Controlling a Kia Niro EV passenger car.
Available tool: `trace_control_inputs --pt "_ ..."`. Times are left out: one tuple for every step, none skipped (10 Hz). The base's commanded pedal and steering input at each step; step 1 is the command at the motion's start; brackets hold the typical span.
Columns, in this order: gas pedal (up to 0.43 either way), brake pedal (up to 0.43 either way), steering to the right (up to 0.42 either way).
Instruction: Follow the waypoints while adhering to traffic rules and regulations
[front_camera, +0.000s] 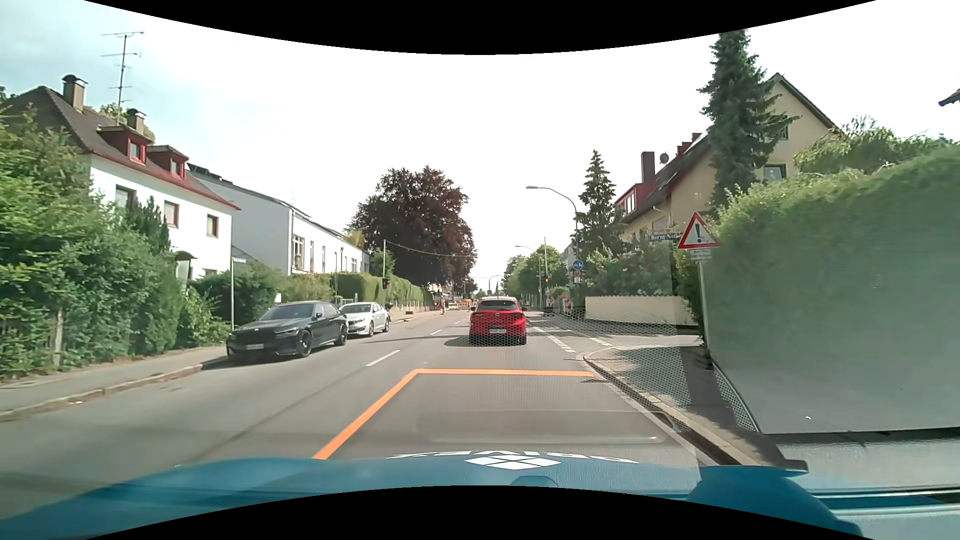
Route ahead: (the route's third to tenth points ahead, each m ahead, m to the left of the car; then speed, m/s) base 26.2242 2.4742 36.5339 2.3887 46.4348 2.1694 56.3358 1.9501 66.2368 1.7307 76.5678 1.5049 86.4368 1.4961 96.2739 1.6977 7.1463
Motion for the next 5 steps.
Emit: trace_control_inputs --pt "0.0 0.0 0.0" --pt "0.02 0.0 0.0" --pt "0.079 0.0 0.0" --pt "0.079 0.0 0.0" --pt "0.059 0.0 0.001"
